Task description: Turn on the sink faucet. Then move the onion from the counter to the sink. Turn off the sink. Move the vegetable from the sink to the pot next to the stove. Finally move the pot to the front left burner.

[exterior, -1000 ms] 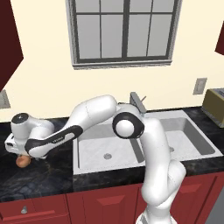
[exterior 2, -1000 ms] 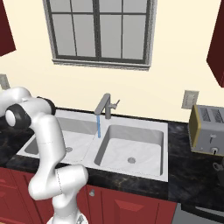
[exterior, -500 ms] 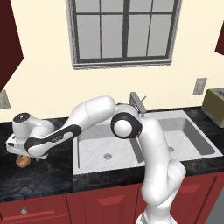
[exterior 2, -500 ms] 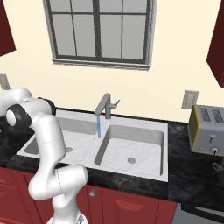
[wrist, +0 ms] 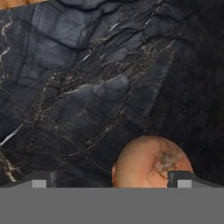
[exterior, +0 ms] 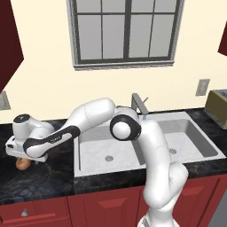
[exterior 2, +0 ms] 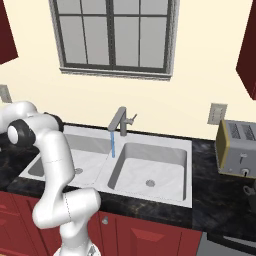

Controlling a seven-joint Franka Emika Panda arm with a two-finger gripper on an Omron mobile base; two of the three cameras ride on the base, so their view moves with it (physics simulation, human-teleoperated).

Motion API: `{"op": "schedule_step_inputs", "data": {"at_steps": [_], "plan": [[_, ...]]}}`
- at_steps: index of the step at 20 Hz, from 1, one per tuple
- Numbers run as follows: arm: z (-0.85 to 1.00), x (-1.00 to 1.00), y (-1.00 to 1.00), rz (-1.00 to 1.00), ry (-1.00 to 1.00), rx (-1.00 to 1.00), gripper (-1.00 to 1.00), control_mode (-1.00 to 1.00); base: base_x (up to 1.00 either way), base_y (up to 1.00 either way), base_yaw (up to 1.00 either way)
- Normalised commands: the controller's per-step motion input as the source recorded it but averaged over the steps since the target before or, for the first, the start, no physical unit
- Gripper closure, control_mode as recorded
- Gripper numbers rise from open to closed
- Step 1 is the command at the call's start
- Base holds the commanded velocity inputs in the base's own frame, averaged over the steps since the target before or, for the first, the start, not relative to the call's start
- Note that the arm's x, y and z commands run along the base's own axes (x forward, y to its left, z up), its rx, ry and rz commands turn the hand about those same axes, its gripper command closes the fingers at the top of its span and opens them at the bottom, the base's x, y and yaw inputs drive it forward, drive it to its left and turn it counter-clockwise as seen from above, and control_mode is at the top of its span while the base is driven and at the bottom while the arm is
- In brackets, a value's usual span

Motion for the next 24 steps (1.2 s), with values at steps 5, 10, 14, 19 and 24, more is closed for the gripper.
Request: {"op": "schedule_step_inputs", "data": {"at_steps": [5,10,14,19,24], "plan": [[-0.07,0.05,0.11,0.00,0.01,0.00,-1.00,-1.00,0.00,0.00,0.00],[-0.08,0.09,0.09,0.00,0.00,0.00,-1.00,-1.00,0.00,0.00,0.00],[-0.16,0.10,0.04,0.00,0.00,0.00,-1.00,-1.00,0.00,0.00,0.00],[-0.24,0.07,0.00,0.00,0.00,0.00,-1.00,-1.00,0.00,0.00,0.00],[-0.26,0.00,0.00,0.00,0.00,0.00,-1.00,-1.00,0.00,0.00,0.00]]}}
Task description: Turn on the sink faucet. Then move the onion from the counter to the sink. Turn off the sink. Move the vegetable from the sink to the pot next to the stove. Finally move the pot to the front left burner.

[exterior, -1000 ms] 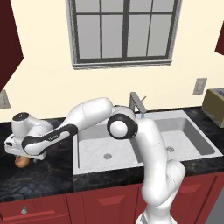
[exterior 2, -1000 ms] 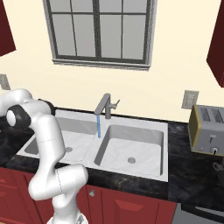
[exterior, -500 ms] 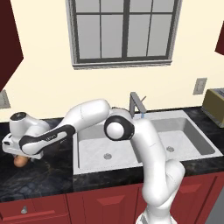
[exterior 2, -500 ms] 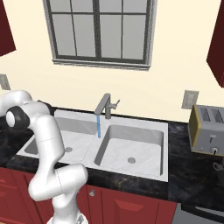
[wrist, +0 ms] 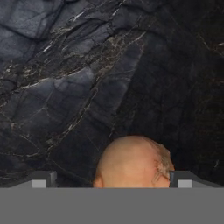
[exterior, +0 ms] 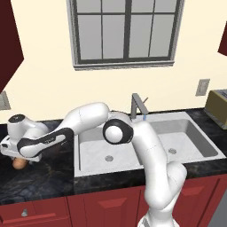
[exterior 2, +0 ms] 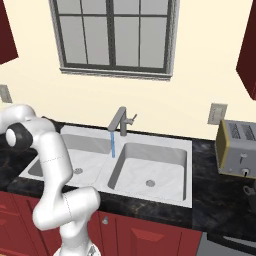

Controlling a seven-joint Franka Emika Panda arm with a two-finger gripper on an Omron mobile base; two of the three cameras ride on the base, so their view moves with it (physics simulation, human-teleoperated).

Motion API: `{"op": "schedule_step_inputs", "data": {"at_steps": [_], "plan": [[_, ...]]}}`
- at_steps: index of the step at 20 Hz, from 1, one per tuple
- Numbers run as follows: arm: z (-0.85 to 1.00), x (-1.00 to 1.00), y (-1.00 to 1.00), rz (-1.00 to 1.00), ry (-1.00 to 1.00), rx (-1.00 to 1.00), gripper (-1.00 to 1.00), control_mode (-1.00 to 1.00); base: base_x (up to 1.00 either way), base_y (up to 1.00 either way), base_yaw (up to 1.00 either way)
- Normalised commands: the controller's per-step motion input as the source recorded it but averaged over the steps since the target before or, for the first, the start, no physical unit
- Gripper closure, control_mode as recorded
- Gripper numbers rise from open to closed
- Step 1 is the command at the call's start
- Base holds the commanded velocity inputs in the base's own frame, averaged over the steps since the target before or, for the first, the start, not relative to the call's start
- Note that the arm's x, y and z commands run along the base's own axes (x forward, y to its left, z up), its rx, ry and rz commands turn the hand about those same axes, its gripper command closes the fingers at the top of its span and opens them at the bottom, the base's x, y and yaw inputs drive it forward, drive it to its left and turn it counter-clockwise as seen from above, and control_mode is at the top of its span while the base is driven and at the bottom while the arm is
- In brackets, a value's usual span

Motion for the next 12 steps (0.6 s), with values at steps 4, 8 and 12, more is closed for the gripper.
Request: {"op": "schedule_step_inputs", "data": {"at_steps": [4,8,12], "plan": [[-0.22,0.00,0.00,0.00,0.00,0.00,-1.00,-1.00,0.00,0.00,0.00],[-0.23,0.00,0.00,0.00,-0.03,0.00,-1.00,-1.00,0.00,0.00,0.00],[-0.29,0.00,0.00,0.00,-0.05,0.00,-1.00,-1.00,0.00,0.00,0.00]]}}
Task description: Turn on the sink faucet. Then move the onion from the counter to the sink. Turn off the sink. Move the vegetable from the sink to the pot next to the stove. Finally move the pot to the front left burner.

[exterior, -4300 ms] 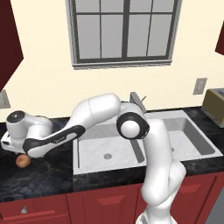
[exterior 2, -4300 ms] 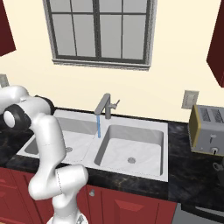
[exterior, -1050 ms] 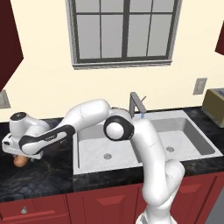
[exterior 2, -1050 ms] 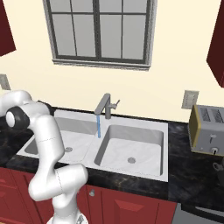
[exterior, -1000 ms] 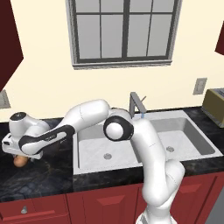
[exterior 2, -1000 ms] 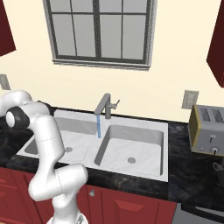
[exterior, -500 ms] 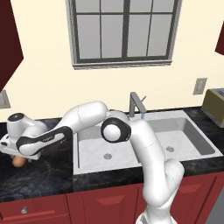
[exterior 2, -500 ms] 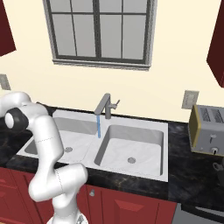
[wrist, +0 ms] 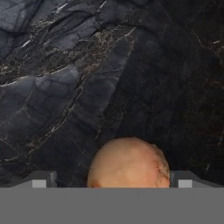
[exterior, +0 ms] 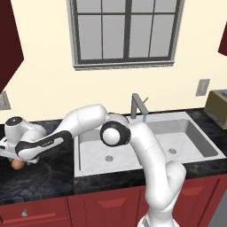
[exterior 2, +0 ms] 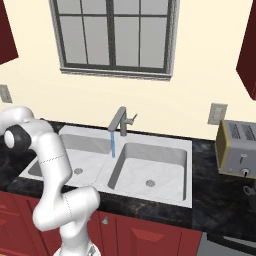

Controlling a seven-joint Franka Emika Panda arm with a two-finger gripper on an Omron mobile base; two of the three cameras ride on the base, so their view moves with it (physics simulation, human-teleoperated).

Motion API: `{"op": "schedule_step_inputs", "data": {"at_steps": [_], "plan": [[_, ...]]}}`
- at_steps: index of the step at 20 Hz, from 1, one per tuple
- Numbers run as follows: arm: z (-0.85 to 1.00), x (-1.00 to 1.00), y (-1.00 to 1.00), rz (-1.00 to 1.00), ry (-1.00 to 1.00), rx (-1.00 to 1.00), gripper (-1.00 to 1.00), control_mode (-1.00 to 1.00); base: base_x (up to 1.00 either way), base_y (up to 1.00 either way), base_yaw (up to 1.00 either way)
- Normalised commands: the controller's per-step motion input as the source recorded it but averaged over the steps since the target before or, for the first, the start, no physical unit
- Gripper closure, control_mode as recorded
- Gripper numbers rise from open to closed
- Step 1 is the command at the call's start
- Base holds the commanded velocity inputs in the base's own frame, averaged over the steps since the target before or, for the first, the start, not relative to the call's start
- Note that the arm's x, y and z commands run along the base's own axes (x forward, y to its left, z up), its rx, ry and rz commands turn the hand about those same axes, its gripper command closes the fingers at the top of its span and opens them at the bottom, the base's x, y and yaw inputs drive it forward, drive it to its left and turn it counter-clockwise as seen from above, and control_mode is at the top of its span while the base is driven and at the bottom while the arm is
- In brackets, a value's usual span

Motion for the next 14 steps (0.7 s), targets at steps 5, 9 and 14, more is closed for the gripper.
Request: {"op": "schedule_step_inputs", "data": {"at_steps": [5,9,14], "plan": [[-0.30,0.00,0.00,0.00,-0.09,0.00,-1.00,-1.00,0.00,0.00,0.00],[-0.26,0.05,0.00,0.00,-0.09,0.00,-1.00,-1.00,0.00,0.00,0.00],[-0.29,0.10,0.00,0.00,-0.07,0.00,1.00,-1.00,0.00,0.00,0.00]]}}
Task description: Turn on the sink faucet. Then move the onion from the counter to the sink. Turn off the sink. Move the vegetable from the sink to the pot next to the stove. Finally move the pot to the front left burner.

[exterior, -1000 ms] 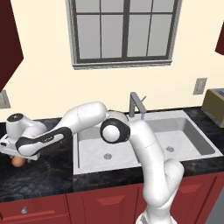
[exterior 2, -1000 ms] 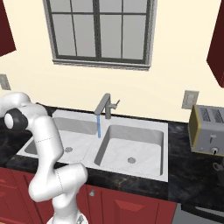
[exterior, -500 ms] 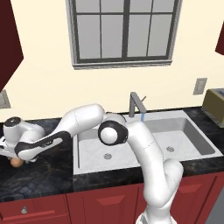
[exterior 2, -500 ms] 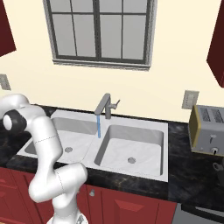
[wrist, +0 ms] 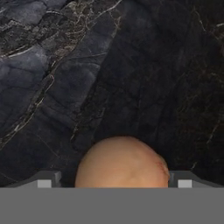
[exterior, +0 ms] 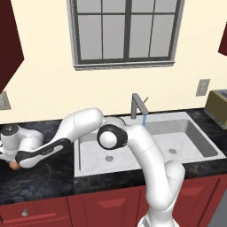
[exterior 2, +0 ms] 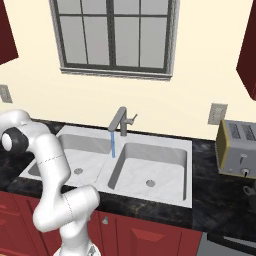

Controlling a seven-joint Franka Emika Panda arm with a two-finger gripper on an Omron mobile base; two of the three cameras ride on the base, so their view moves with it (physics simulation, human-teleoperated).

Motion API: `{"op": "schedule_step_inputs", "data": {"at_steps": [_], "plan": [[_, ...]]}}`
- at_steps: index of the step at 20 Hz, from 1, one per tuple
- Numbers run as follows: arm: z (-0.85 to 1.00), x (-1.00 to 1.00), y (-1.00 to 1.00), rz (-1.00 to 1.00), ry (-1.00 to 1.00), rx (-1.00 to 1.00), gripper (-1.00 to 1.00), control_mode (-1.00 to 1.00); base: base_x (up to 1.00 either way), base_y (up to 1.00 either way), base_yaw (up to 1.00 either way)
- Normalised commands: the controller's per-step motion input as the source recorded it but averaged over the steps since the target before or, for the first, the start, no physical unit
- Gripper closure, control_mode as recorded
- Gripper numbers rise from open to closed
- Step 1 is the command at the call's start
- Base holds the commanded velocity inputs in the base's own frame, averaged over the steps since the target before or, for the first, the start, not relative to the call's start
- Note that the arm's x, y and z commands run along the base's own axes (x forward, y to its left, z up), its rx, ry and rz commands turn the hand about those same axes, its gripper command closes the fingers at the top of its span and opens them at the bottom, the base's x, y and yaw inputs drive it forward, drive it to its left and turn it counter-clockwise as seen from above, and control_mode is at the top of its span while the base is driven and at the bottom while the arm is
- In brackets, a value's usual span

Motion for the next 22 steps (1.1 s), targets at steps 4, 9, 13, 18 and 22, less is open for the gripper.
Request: {"op": "schedule_step_inputs", "data": {"at_steps": [4,9,13,18,22], "plan": [[-0.30,0.18,0.00,0.00,-0.05,0.00,1.00,-1.00,0.00,0.00,0.00],[-0.18,0.17,0.00,0.00,-0.07,0.00,1.00,-1.00,0.00,0.00,0.00],[0.07,0.03,-0.13,0.00,-0.07,0.00,1.00,-1.00,0.00,0.00,0.00],[0.50,-0.10,-0.35,-0.02,-0.09,0.00,1.00,-1.00,0.00,0.00,0.00],[0.68,-0.17,-0.45,-0.04,-0.14,0.00,1.00,-1.00,0.00,0.00,0.00]]}}
